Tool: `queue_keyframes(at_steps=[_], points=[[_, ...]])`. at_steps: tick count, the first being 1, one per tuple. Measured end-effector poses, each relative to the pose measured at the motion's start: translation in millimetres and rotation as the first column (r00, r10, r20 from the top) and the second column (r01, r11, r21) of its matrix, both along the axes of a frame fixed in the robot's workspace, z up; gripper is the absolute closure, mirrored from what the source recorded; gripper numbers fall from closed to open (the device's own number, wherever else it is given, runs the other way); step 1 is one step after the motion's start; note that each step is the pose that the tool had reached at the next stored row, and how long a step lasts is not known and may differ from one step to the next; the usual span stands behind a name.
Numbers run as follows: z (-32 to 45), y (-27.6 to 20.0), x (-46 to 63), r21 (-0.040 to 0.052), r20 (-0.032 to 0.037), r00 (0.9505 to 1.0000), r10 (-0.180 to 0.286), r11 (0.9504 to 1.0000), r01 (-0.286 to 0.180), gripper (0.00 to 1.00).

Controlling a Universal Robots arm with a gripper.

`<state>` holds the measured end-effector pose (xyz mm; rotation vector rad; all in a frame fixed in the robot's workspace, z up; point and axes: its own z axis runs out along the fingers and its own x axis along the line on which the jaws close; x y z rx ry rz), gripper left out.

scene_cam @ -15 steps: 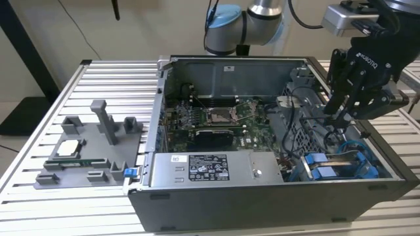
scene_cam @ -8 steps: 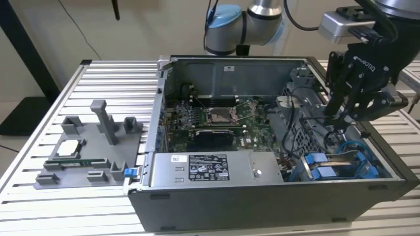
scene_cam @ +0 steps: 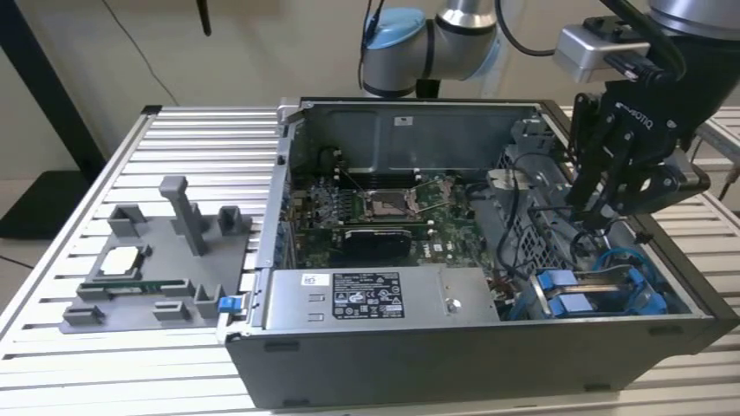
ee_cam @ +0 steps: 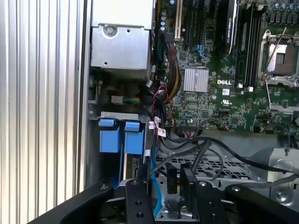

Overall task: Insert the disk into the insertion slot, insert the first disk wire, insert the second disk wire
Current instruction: 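Insert the first disk wire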

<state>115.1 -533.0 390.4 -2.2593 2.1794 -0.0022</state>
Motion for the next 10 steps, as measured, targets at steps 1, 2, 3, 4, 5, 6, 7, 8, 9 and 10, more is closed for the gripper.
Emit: queue_keyframes(at_steps=[1,2,3,4,5,6,7,8,9,10], points=[[-0.2,0.0,-0.1,0.0003,0.0013,1.0,0.001,1.0,-0.001,0.0],[-0.2,0.1,-0.1,0.0011,0.0037,1.0,0.002,1.0,-0.002,0.0],[-0.2,0.2,-0.2,0.0011,0.0041,1.0,0.002,1.0,-0.002,0.0],[-0.2,0.2,-0.2,0.0012,0.0049,1.0,0.003,1.0,-0.003,0.0],[-0.2,0.2,-0.2,0.0014,0.0061,1.0,0.005,1.0,-0.005,0.0],[-0.3,0.2,-0.2,0.0017,0.0074,0.9999,0.009,1.0,-0.009,0.0],[-0.3,0.2,-0.2,0.0019,0.0087,0.9999,0.012,0.9999,-0.012,0.0],[-0.3,0.3,-0.2,0.0022,0.01,0.9998,0.016,0.9999,-0.016,0.0],[-0.3,0.3,-0.2,0.0028,0.011,0.9998,0.017,0.9999,-0.017,0.0],[-0.3,0.4,-0.2,0.0037,0.0114,0.9998,0.017,0.9998,-0.017,0.0]])
